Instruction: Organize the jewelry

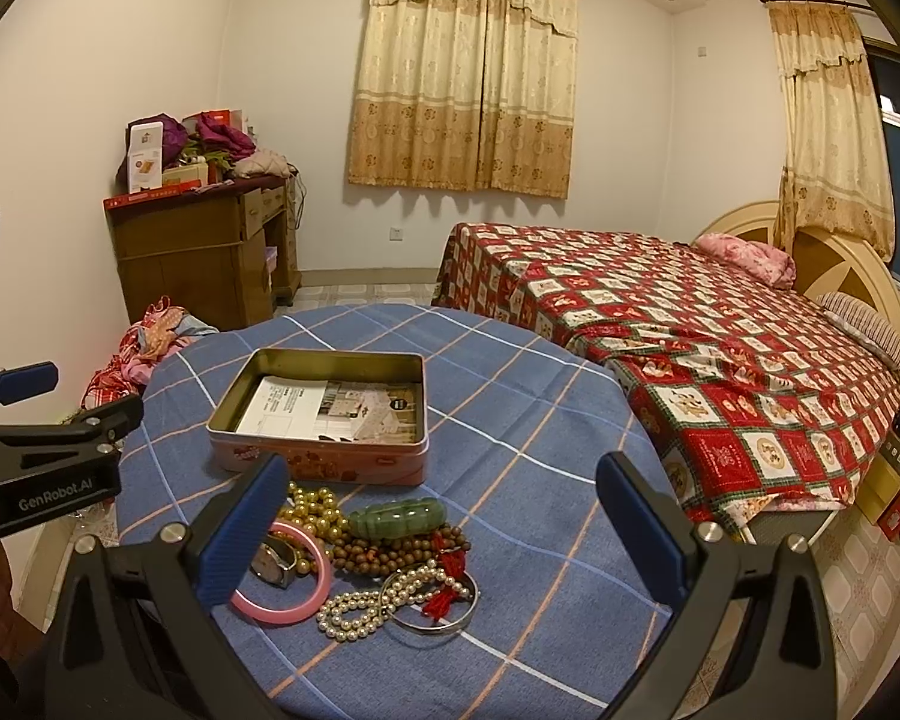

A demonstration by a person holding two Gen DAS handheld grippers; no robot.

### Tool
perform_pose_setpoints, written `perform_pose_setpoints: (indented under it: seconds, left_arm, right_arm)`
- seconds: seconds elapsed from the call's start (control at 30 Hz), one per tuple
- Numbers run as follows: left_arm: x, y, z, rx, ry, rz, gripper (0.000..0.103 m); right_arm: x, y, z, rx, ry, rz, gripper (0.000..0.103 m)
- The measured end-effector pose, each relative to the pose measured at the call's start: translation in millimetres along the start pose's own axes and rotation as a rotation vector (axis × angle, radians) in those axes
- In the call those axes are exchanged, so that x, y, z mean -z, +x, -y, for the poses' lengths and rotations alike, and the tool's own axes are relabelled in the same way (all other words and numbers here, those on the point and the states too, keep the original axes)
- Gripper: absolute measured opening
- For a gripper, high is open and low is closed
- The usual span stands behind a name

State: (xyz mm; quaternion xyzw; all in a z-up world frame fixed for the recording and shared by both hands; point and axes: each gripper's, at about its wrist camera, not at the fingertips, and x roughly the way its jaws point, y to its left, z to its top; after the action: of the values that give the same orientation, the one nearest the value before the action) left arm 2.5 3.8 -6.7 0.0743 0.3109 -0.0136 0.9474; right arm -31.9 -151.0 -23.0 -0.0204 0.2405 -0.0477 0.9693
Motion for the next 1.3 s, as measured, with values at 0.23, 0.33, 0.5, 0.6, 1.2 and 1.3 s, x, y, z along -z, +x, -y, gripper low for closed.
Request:
perform_pose_setpoints:
  seconds: [0.23, 0.33, 0.5, 0.6, 1.2, 1.3]
  left_arm:
    - [-0.4, 0.9, -1.8, -0.004, -0.001, -0.002, 0.083]
    - [-0.8, 2.5, -2.2, -0.006, -0.002, -0.006, 0.083]
    - [-0.5, 2.9, -2.8, -0.007, -0.003, -0.005, 0.083]
    - [-0.4, 3.4, -3.0, -0.009, -0.005, -0.006, 0.083]
    - [-0.2, 5.2, -2.8, -0.009, 0.001, -0.011, 0.083]
    - [-0.1, 6.1, -2.1, -0.01, 0.002, -0.014, 0.083]
  right_arm:
    - [0.1, 0.1, 0.2, -0.001, 0.001, -0.001, 0.103]
    - [0.1, 0.1, 0.5, -0.001, 0.002, -0.001, 0.103]
    - [0.7, -0.1, 0.9, -0.001, 0.003, 0.0, 0.103]
    - [0.3, -0.3, 0.9, 0.0, 0.002, 0.0, 0.103]
    - [1.1, 1.8, 3.2, 0.0, 0.005, -0.004, 0.103]
    - [2.1, 2.3, 3.4, -0.001, 0.005, -0.005, 0.103]
